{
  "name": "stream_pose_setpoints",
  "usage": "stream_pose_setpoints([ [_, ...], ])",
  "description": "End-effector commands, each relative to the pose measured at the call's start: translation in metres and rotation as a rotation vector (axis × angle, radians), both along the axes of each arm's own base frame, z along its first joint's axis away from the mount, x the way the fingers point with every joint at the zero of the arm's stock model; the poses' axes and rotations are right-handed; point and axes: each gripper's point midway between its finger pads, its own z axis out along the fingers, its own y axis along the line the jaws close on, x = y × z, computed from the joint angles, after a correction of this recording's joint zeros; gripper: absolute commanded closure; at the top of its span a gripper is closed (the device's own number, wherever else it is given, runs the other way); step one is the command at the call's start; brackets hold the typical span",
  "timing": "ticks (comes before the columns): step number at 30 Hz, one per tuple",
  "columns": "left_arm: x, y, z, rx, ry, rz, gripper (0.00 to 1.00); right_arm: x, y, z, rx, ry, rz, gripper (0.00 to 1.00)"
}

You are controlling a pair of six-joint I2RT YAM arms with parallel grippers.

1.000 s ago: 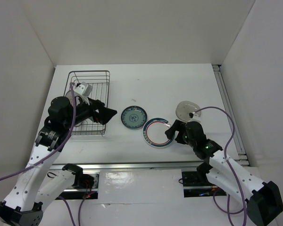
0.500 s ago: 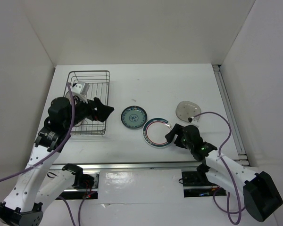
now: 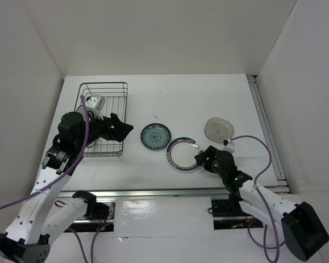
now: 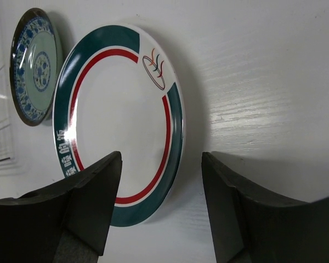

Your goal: Load the plates into the dish rack

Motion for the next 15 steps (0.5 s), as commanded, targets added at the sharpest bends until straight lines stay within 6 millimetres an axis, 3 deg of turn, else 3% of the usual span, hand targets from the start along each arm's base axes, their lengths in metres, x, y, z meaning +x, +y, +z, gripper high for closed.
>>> stream_pose_setpoints([
  [1,-0.0022,-0.0054,0.0166,-0.033,-0.041,-0.025,0.0,-0.0073,-0.0121,-0.0195,-0.032,0.046,-0.045,0.33],
  [7,-0.0032,-0.0066,0.0168,-0.035,-0.041,-0.034,0.0,-0.0082,-0.0143,-0.0238,-0.033,0.065,-0.064,0.46],
  [15,-0.0043,-0.0078,0.0169,-0.037,-0.04,-0.043,0.0,-0.0053,-0.0151,-0.0253,0.009,0.072,-0.117,0.5],
])
